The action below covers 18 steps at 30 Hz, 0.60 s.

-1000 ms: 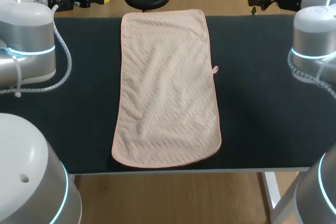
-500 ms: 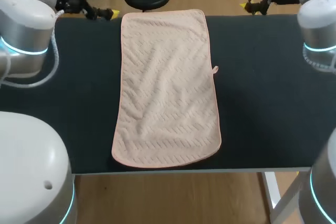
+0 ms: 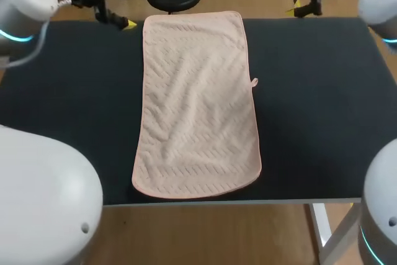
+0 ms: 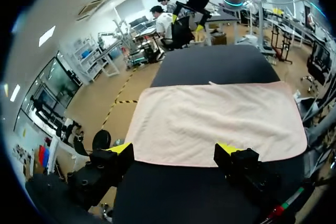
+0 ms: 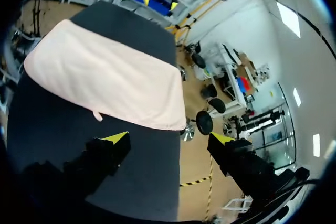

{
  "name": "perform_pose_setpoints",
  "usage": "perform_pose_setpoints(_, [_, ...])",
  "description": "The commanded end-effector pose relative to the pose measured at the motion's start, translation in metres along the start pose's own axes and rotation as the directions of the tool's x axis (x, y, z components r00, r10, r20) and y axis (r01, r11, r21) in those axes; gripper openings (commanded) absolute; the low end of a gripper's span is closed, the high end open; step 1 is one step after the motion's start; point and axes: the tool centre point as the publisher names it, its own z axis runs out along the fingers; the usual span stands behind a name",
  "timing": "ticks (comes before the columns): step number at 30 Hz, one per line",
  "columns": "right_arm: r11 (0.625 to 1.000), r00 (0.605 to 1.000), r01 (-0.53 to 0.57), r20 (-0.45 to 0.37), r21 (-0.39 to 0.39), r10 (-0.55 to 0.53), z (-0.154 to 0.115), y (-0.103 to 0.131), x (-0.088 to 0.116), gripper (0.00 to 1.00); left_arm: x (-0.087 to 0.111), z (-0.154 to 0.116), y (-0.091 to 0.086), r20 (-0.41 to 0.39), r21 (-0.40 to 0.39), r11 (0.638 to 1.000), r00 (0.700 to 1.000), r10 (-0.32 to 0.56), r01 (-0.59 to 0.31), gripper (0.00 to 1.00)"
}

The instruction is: Fold the towel

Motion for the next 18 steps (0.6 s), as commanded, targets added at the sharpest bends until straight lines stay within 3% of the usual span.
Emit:
perform_pose_setpoints(1, [0.965,0.916,0.261,-0.325,0.033,-0.237,-0.002,0.001,-0.006,1.0,-0.008,-0.002,-0.003,-0.202,-0.19,0.971,0.974,0.106,-0.145,1.0])
perform_pose_setpoints(4, [0.965,0.916,0.261,-0.325,0.033,-0.237,-0.002,0.001,-0.006,1.0,-0.006,0.001,-0.001,-0.228,-0.207,0.966,0.968,0.109,-0.158,1.0])
perform_pose_setpoints(10, [0.888,0.826,0.425,-0.477,0.178,-0.3,0.017,0.02,0.0,1.0,0.007,0.018,-0.003,-0.35,-0.355,0.9,0.928,0.124,-0.254,1.0])
perform_pose_setpoints(18, [0.845,0.771,0.445,-0.606,0.295,-0.195,0.032,0.039,0.017,1.0,0.025,0.029,-0.01,-0.378,-0.423,0.838,0.907,0.183,-0.345,1.0])
